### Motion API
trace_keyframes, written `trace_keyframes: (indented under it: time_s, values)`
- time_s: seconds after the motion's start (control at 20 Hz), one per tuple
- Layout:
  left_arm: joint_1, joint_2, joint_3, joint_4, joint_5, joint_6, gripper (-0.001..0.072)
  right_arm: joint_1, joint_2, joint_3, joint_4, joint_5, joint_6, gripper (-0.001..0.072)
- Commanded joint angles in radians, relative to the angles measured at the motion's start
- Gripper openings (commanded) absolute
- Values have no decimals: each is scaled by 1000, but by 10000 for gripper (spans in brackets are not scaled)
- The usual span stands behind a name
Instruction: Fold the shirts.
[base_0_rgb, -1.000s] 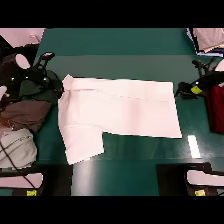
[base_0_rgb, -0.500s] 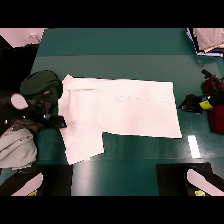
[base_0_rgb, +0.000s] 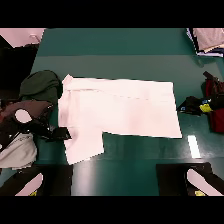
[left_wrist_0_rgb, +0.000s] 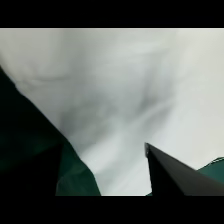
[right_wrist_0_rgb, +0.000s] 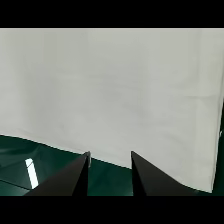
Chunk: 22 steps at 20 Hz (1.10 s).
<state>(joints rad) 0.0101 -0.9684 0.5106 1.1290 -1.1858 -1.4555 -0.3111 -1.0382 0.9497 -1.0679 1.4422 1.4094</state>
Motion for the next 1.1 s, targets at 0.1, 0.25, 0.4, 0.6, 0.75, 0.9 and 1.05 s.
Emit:
trace_keyframes:
  time_s: [0.1,0.25,0.4,0.6,0.75,0.9,1.05]
  values:
    - [-1,0,-17,-37,77,-12,240,-1,2,-2,0,6,-2,303]
    - [-1,0,-7,-53,89,-11,25,-3,2,-2,-61,45,-5,302]
    - [-1,2,36,-53,46,2,24,-3,2,-3,-238,95,-5,306]
    - [-1,5,97,-55,33,24,25,-34,1,-67,-329,103,-5,331]
    - [-1,5,108,-57,34,35,25,-135,1,-217,-268,10,-16,331]
    - [-1,5,108,-60,34,42,25,-214,0,-327,-206,-48,-50,331]
    - [-1,5,108,-64,39,42,25,-227,1,-386,-204,-99,-50,331]
